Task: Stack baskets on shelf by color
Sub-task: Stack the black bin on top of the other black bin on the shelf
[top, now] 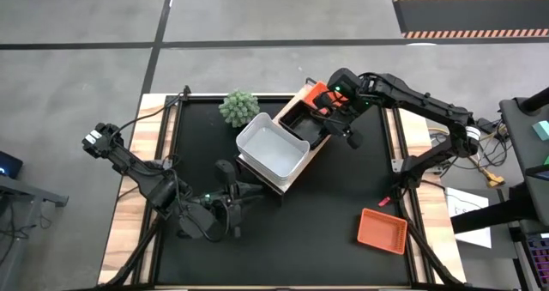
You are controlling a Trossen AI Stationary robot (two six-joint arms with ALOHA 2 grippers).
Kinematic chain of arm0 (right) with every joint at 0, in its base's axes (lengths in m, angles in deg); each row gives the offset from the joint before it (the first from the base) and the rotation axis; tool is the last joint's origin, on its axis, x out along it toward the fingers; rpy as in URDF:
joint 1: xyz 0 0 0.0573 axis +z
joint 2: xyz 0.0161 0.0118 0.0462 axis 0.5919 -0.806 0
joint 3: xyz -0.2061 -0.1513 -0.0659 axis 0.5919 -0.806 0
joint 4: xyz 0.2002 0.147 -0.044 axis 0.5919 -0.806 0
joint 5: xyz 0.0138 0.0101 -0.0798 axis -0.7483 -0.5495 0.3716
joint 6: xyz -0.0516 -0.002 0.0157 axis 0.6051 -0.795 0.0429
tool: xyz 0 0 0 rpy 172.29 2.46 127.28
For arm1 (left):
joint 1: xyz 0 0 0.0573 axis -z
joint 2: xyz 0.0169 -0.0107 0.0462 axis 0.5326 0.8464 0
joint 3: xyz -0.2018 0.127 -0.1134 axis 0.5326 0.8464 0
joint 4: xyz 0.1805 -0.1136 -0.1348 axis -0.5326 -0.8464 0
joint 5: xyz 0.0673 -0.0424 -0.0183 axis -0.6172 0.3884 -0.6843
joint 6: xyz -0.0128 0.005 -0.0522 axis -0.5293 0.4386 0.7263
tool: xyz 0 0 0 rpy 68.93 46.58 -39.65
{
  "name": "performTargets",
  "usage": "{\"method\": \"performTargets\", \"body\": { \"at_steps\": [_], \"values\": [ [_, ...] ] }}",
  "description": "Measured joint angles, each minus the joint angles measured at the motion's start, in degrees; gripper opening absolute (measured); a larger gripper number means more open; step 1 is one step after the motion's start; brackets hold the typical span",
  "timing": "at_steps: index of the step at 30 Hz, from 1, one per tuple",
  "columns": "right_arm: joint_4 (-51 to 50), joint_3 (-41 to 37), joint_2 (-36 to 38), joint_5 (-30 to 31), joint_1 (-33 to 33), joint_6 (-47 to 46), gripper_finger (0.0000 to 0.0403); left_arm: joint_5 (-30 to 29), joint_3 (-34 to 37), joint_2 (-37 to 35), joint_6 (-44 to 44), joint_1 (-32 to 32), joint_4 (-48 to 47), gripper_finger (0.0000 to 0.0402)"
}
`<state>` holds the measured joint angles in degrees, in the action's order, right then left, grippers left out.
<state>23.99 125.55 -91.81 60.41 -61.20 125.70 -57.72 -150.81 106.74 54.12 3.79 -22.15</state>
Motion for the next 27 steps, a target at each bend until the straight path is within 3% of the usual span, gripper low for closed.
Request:
{"method": "performTargets", "body": {
  "at_steps": [5, 13, 18, 23, 27],
  "values": [
    [0.0, 0.0, 0.0, 0.0, 0.0, -2.4, 0.0038, 0.0, 0.0, 0.0, 0.3, 0.0, 0.0, 0.0107],
    [-0.2, 0.9, 0.3, 0.2, 0.0, -4.5, 0.0100, 0.0, 0.2, 0.0, 0.3, 0.0, 0.0, 0.0107],
    [-0.8, 3.5, 1.7, 0.1, 2.4, -14.2, 0.0120, 1.1, 2.1, 0.0, 0.3, -0.1, 1.3, 0.0107],
    [-3.0, 3.8, 3.2, 0.6, 6.9, -32.6, 0.0102, 1.6, 5.2, 0.0, -0.1, -0.3, 3.4, 0.0107],
    [-3.7, 1.3, 4.1, 11.3, 10.5, -41.6, 0.0053, 1.6, 6.0, 0.0, -1.4, -0.3, 5.6, 0.0107]
  ]
}}
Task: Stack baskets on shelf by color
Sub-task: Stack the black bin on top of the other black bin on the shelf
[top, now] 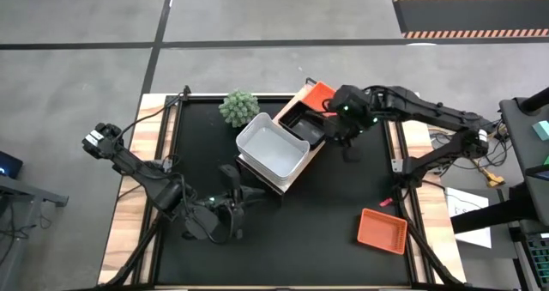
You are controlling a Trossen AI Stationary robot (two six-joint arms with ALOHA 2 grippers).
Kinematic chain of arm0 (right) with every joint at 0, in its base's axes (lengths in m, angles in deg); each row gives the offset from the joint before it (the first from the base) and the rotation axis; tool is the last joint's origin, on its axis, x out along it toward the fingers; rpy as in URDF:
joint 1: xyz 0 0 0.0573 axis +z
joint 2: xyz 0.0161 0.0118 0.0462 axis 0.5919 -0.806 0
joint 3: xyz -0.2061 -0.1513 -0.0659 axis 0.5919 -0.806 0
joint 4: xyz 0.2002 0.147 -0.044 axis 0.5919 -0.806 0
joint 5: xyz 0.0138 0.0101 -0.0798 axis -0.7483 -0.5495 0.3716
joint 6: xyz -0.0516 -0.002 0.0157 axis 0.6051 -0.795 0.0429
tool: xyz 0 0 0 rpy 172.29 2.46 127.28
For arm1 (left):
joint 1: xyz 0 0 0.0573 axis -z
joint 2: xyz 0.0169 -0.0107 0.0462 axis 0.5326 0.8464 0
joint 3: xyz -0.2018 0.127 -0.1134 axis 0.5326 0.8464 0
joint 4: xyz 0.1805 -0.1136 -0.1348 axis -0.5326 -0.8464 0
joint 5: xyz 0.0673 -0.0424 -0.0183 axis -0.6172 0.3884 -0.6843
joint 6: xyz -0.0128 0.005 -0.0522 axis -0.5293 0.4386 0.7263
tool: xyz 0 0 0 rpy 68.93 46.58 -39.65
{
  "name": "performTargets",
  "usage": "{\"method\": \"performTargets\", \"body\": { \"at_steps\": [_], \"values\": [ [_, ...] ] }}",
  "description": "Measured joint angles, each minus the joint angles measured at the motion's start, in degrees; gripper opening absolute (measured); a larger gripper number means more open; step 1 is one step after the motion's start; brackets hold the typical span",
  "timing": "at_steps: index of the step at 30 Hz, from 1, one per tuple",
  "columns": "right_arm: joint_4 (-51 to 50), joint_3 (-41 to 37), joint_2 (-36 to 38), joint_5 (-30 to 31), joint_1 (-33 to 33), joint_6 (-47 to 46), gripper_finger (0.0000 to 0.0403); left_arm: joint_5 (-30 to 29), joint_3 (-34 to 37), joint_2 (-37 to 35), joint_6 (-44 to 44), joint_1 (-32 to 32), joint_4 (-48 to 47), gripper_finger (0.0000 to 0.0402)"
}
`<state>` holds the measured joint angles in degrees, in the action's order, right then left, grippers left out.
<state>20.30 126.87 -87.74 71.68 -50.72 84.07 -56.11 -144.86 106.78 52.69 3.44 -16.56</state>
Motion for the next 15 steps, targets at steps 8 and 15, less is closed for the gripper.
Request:
{"method": "performTargets", "body": {
  "at_steps": [8, 15],
  "values": [
    [5.2, -4.3, 0.1, 14.4, 2.9, -6.6, 0.0010, 0.0, 0.7, 0.0, -7.2, 0.0, 4.9, 0.0107],
    [6.4, -3.8, 0.4, 14.8, 2.8, -6.6, 0.0009, 0.0, 0.7, 0.0, -7.2, 0.0, 4.9, 0.0107]
  ]
}}
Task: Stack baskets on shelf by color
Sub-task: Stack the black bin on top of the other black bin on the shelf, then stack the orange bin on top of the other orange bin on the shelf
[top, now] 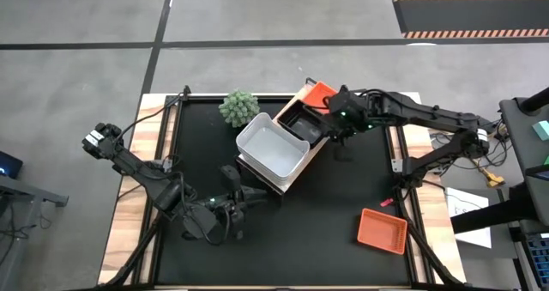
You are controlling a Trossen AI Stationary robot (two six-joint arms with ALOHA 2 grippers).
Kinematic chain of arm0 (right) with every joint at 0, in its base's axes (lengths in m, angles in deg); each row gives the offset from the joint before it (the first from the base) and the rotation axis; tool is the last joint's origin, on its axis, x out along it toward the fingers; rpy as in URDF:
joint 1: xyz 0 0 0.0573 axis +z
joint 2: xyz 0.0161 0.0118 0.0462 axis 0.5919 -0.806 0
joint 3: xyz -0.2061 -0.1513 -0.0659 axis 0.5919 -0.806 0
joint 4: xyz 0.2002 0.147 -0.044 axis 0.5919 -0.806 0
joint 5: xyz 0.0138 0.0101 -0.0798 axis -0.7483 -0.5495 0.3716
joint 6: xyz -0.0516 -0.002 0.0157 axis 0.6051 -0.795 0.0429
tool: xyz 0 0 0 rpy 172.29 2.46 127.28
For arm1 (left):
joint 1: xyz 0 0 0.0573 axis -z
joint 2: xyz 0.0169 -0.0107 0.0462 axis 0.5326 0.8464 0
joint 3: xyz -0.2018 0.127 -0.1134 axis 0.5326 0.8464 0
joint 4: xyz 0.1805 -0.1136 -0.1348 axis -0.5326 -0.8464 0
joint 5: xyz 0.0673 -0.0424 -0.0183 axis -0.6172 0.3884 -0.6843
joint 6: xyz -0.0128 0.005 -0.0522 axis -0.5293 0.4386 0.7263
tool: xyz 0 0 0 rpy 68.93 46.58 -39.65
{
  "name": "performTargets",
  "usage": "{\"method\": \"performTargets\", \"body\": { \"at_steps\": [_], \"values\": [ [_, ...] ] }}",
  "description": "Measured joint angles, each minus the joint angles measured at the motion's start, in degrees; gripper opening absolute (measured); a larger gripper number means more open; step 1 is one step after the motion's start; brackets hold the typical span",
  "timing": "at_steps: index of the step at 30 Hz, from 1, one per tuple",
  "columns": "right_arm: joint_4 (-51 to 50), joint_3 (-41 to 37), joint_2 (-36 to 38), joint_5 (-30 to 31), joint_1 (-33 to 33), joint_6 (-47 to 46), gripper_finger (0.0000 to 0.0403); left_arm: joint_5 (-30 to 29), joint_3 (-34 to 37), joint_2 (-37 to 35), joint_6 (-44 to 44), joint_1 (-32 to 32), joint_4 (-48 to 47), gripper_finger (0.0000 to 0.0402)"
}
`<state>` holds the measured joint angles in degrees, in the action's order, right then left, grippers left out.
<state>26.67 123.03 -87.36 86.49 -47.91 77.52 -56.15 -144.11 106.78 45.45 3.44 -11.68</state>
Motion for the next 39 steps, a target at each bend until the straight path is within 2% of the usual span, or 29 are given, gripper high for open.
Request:
{"method": "performTargets", "body": {
  "at_steps": [5, 11, 18, 23, 32, 39],
  "values": [
    [1.2, 0.0, 0.6, 1.6, 0.0, 0.3, 0.0009, 0.0, 0.4, 0.0, 0.0, 0.0, 0.0, 0.0107],
    [2.5, -5.8, 0.3, 4.2, 0.3, -0.3, 0.0008, 0.0, 0.9, 0.0, 0.0, 0.0, 0.0, 0.0107],
    [3.6, -6.4, 5.6, 5.3, 6.5, -9.6, 0.0008, 0.0, 1.0, 0.0, 0.5, 0.0, 0.0, 0.0107],
    [4.1, -11.7, 8.7, 1.9, 17.5, -24.9, 0.0008, 0.0, 2.5, 0.0, 1.6, 0.0, -0.1, 0.0107],
    [15.1, -25.8, 9.0, 2.3, 38.8, -54.5, 0.0008, 0.0, 3.0, 0.0, 1.6, 0.0, 0.0, 0.0107],
    [10.6, -29.4, 7.8, 2.4, 48.7, -87.6, 0.0008, 0.0, 3.5, 0.0, 1.7, 0.0, 0.0, 0.0107]
  ]
}}
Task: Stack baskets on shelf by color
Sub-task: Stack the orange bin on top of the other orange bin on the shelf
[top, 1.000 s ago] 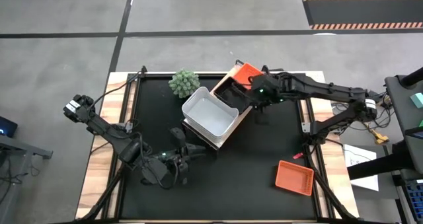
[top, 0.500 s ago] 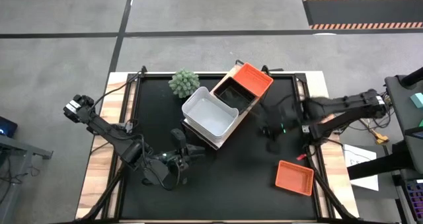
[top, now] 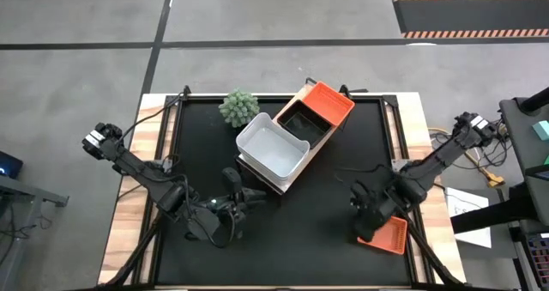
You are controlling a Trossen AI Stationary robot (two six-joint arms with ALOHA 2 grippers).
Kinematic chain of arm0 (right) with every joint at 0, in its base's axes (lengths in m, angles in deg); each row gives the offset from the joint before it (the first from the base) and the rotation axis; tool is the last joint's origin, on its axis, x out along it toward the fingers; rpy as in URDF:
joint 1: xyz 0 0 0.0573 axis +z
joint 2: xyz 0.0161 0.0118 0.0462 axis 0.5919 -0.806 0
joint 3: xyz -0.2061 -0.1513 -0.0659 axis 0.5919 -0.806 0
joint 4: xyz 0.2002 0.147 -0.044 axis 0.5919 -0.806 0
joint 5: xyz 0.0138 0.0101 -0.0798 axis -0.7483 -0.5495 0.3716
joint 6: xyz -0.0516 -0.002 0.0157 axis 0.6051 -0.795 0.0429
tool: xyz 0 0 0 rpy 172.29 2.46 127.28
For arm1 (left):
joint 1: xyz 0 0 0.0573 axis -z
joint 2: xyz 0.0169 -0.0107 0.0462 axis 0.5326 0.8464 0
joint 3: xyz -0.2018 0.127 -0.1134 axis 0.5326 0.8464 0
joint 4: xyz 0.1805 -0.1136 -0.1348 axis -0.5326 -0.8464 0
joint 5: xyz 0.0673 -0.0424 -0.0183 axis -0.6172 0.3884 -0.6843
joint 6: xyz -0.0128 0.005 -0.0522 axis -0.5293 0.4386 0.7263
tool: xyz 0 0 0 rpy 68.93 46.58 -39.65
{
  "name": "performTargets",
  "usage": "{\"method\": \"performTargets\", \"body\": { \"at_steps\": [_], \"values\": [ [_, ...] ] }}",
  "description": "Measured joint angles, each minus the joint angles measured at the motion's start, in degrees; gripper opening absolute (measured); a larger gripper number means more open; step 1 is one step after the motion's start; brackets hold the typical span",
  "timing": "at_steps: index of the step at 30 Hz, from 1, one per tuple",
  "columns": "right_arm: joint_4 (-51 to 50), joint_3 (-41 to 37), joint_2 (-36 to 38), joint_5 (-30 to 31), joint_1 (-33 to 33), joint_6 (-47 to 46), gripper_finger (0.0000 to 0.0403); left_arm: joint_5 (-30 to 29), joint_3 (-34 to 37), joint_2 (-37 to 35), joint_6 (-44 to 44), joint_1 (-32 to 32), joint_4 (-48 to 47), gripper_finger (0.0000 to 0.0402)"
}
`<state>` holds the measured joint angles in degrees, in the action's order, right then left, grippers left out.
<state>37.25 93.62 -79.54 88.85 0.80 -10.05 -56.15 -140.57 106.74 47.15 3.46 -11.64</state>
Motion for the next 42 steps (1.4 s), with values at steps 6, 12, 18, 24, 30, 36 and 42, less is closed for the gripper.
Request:
{"method": "performTargets", "body": {
  "at_steps": [6, 12, 18, 24, 30, 36, 42],
  "values": [
    [-7.7, 5.7, -6.3, -1.9, 5.2, -3.5, 0.0008, 0.0, 0.1, 0.0, -0.1, 0.0, 0.0, 0.0107],
    [-11.9, 12.1, -13.1, -1.5, 6.3, -0.2, 0.0009, 0.0, 0.1, 0.0, -0.2, 0.0, -0.1, 0.0107],
    [-11.8, 15.4, -17.4, -4.9, 6.4, 9.5, 0.0032, 0.0, 0.2, 0.0, -0.4, 0.0, -0.1, 0.0107],
    [-12.0, 16.1, -18.5, -7.8, 8.4, 18.9, 0.0112, 0.0, 0.3, 0.0, -0.4, 0.0, -0.1, 0.0107],
    [-12.8, 15.5, -18.3, -7.4, 10.1, 21.1, 0.0185, 0.0, 0.6, 0.0, -0.6, 0.0, -0.1, 0.0107],
    [-13.3, 14.9, -18.4, -8.0, 11.4, 18.9, 0.0209, -0.3, 1.0, 0.0, -0.6, 0.0, -0.1, 0.0107],
    [-15.7, 12.6, -21.0, -5.3, 11.4, 9.6, 0.0174, -0.4, 1.0, 0.0, -0.7, 0.0, -0.2, 0.0107]
  ]
}}
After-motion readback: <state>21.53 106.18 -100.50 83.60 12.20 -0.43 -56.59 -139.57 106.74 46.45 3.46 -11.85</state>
